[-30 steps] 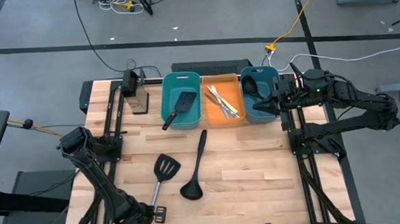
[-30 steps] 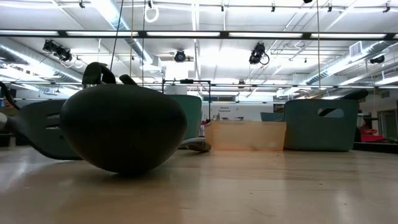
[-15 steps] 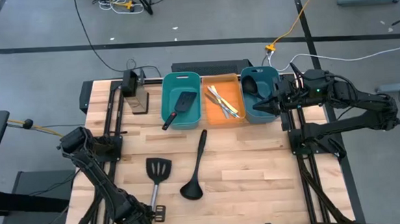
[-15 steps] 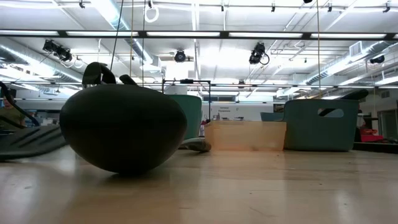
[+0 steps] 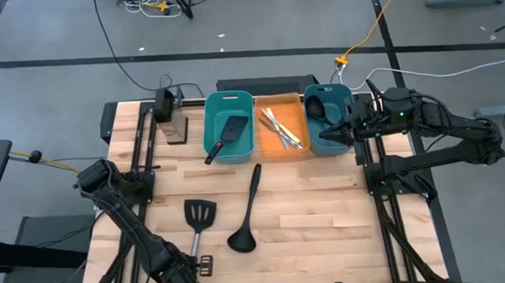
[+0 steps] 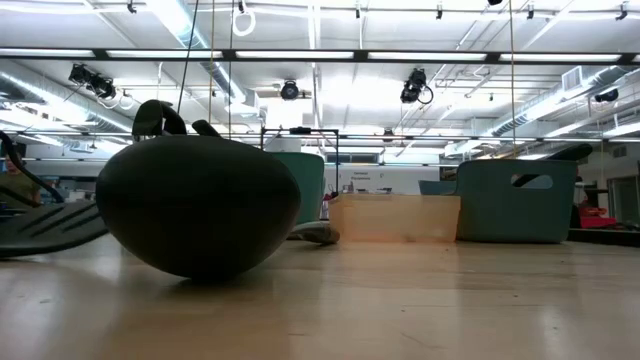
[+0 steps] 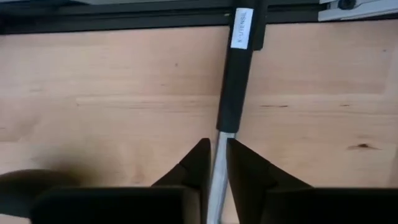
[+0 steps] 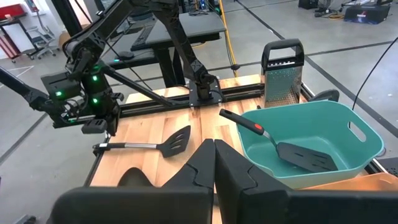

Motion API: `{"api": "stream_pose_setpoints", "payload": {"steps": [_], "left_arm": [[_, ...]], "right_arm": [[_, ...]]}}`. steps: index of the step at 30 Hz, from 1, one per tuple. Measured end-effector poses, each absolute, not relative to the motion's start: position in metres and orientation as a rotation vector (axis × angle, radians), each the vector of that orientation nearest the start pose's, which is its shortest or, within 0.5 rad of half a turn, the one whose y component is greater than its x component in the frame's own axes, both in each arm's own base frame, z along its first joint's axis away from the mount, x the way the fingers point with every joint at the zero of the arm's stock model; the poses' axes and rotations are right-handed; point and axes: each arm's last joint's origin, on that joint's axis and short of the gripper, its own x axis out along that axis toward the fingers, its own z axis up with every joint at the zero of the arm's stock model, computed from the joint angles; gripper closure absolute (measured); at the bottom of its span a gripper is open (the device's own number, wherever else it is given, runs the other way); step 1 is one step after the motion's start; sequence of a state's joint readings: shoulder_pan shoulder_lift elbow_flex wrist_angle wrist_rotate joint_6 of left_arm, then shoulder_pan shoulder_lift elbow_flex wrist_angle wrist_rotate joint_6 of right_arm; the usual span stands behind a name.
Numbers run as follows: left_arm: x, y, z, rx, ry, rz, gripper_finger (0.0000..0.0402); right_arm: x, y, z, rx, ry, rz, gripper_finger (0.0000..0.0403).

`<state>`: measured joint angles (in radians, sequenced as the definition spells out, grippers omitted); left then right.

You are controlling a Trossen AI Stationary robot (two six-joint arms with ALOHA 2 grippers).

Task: Pick & Place Kitchen Items
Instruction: Put the black spatula into the green bin

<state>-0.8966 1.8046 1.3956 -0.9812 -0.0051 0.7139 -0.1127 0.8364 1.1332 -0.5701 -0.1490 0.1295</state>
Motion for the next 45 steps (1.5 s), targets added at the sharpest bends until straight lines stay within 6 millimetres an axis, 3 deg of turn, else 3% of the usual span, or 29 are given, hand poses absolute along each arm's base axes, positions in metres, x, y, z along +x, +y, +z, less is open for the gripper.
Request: {"api": "stream_pose_setpoints", "payload": {"steps": [5,21,45], "left_arm": [[0.218,-0.268,0.213,1.136,1.019,-1.243,0.0310],[0.215,-0.262,0.194,1.210,1.008,-1.221,0.0200],[0.218,-0.264,0.183,1.241,0.899,-1.237,0.0199]], "right_arm": [[0.152,-0.013,0.402,0.164,0.273,0.018,0.0396],[0.152,-0.013,0.402,0.164,0.273,0.017,0.0396],[0.152,-0.013,0.402,0.164,0.274,0.016,0.0396]]}}
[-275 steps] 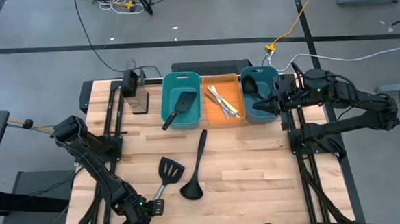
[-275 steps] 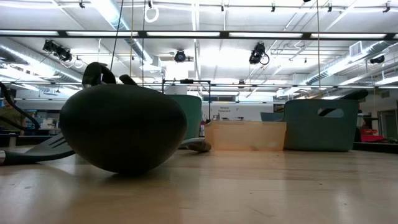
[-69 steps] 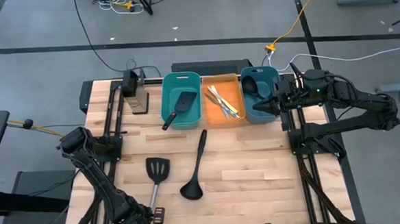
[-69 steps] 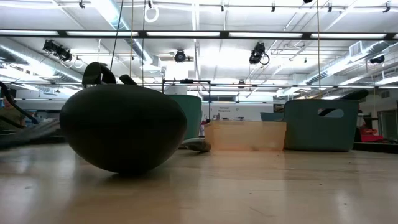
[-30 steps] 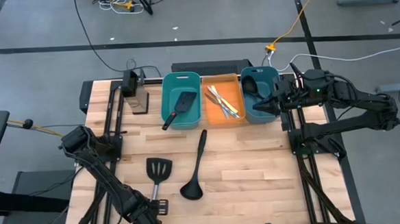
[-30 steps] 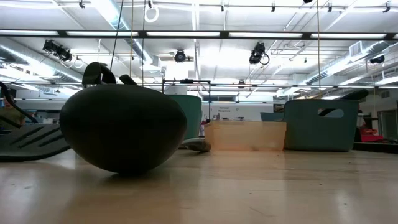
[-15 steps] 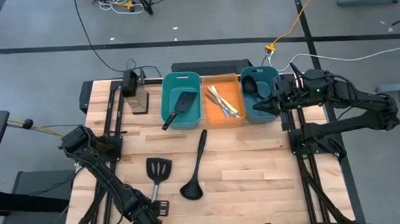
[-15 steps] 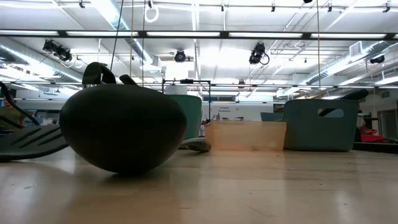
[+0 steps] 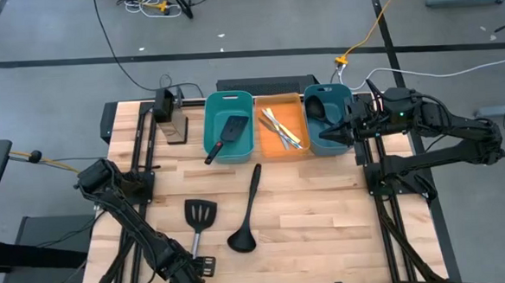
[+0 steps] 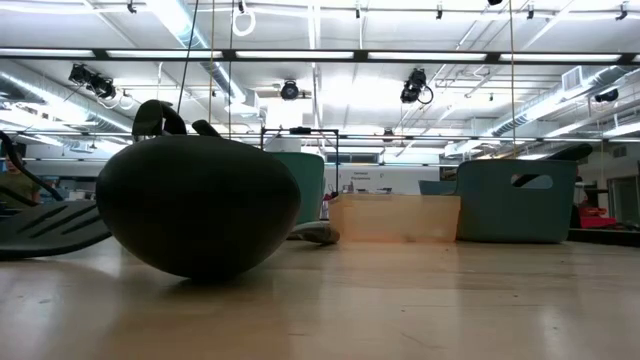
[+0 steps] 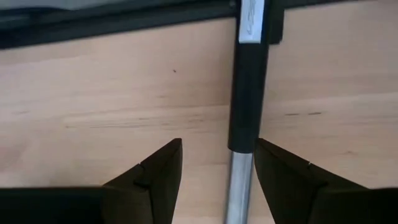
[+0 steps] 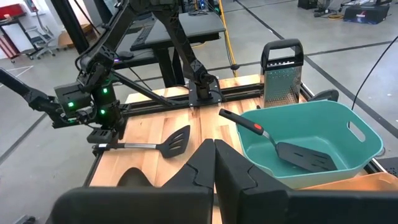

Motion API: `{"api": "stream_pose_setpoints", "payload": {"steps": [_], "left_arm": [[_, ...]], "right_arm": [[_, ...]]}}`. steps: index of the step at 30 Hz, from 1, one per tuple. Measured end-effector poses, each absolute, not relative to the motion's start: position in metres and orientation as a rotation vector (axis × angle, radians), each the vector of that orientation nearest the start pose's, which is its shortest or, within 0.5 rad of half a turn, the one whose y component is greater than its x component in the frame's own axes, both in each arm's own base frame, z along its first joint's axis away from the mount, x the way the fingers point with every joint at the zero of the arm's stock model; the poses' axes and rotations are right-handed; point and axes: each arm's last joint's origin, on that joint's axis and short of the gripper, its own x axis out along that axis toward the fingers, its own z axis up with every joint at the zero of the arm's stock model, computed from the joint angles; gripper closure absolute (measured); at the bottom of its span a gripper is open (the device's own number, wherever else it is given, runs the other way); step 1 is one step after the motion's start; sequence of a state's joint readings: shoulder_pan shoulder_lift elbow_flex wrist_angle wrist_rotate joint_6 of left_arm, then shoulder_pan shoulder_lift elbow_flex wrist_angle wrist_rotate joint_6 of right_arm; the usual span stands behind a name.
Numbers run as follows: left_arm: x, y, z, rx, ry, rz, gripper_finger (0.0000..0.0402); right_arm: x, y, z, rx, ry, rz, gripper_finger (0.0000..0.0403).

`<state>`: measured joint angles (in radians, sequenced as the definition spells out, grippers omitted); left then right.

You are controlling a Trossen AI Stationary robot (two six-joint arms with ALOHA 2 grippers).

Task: Pick & Place Kitchen Items
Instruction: Put the black spatula into the green bin

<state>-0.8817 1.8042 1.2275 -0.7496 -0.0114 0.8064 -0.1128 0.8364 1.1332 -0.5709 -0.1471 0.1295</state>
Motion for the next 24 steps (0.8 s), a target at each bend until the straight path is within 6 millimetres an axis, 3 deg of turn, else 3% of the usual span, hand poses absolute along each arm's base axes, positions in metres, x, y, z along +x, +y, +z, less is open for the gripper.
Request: {"api": "stream_pose_setpoints", "payload": {"steps": [13,24], "left_arm": [[0.209,-0.253,0.158,1.300,0.926,-1.262,0.0199],[0.209,-0.250,0.154,1.241,0.931,-1.316,0.0200]], "right_arm": [[0.152,-0.013,0.402,0.164,0.275,0.016,0.0396],[0.152,-0.013,0.402,0.164,0.275,0.016,0.0396]]}}
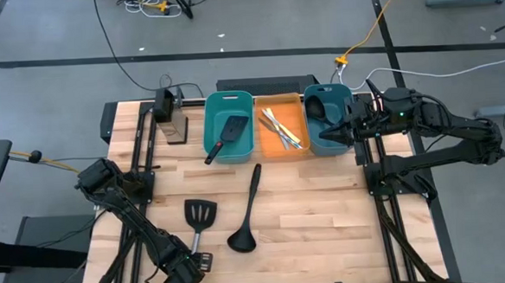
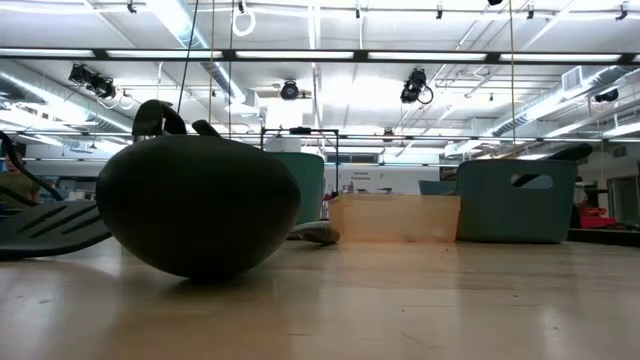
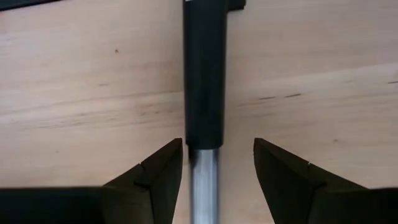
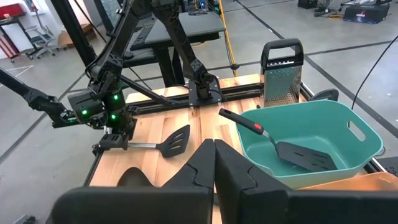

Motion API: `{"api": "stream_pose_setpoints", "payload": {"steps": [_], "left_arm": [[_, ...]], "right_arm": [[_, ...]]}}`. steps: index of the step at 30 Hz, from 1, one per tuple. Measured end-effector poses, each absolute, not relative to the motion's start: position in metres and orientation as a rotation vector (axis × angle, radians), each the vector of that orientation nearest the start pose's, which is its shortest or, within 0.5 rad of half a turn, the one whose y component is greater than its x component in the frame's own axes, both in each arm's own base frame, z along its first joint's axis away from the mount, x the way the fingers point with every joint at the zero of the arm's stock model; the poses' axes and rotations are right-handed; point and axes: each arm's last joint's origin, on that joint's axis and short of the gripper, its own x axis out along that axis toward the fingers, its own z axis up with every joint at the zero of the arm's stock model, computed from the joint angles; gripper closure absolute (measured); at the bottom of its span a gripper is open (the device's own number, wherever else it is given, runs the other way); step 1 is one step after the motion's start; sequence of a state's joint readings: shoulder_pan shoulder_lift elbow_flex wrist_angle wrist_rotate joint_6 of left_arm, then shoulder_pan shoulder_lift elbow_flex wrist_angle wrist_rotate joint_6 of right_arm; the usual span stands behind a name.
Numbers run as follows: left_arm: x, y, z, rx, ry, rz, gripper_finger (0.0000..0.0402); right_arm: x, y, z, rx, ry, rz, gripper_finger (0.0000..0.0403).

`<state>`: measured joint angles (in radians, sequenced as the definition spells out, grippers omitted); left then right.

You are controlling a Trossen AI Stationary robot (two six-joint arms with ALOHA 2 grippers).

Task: Pick & Place Kitchen Items
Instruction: Put the black spatula into the green bin

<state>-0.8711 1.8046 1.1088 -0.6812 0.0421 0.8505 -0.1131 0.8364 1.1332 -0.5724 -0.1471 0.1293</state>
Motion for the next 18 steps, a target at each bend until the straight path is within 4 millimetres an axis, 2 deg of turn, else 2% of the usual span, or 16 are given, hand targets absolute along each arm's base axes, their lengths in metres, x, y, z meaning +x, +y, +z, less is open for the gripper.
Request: {"api": "stream_pose_setpoints", "payload": {"steps": [18], "left_arm": [[0.220,-0.241,0.150,1.236,0.972,-1.265,0.0228]], "right_arm": [[0.152,-0.013,0.402,0.165,0.282,0.016,0.0396]]}}
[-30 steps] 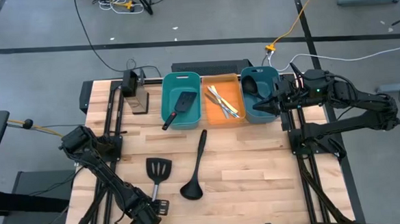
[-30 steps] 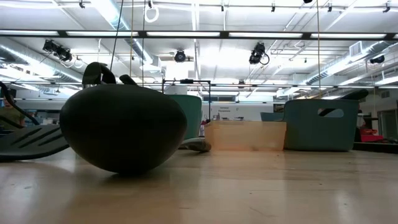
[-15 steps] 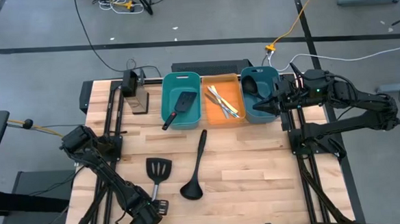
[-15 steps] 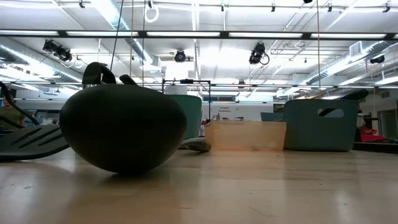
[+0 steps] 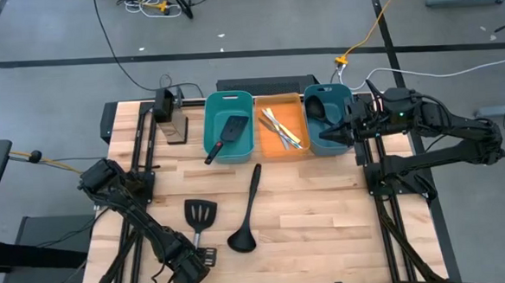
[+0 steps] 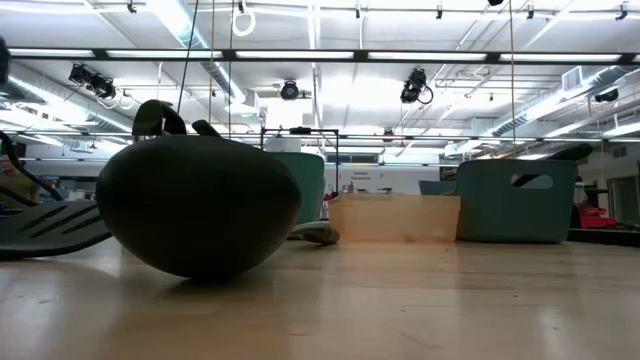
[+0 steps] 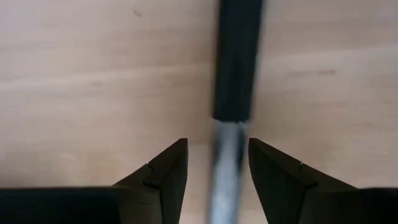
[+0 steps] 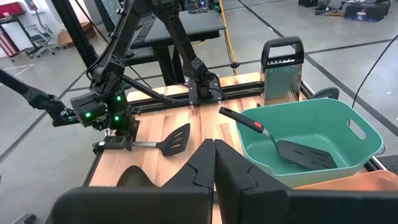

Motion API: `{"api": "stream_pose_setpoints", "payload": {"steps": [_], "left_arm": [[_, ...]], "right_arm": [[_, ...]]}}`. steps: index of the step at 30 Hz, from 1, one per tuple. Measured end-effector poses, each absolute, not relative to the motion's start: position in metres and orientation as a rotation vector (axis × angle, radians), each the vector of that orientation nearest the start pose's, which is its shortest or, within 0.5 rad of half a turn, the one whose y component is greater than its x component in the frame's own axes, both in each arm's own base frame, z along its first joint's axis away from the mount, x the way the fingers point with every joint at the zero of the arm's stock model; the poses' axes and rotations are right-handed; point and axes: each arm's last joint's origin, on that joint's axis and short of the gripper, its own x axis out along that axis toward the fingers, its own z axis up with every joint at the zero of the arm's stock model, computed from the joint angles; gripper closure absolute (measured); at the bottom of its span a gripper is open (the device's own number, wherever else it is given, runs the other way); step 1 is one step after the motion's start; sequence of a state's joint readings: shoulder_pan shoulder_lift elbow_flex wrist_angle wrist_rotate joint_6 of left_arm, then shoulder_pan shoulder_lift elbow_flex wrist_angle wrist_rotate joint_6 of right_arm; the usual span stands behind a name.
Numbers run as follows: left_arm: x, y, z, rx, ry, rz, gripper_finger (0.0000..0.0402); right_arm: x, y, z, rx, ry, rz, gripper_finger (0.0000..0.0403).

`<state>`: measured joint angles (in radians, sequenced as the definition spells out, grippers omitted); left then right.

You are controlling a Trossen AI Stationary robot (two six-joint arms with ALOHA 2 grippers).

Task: Pick & Place Kitchen Items
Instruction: Put the black spatula into the green bin

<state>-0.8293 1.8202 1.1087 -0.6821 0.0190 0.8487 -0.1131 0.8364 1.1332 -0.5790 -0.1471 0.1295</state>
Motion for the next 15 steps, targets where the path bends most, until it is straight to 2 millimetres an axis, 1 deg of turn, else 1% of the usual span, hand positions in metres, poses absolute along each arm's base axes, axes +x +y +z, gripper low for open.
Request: {"api": "stream_pose_setpoints", "payload": {"steps": [4,8,15], "left_arm": [[0.2236,-0.2413,0.1453,1.262,0.978,-1.227,0.0228],[0.2262,-0.2414,0.1424,1.247,0.980,-1.238,0.0231],[0.2265,-0.2417,0.1421,1.247,0.977,-1.236,0.0249]], "right_arm": [[0.1518,-0.0130,0.4005,0.167,0.292,0.015,0.0396],[0.1516,-0.0130,0.4000,0.167,0.298,0.015,0.0396],[0.1515,-0.0129,0.3996,0.167,0.302,0.014,0.0396]]}}
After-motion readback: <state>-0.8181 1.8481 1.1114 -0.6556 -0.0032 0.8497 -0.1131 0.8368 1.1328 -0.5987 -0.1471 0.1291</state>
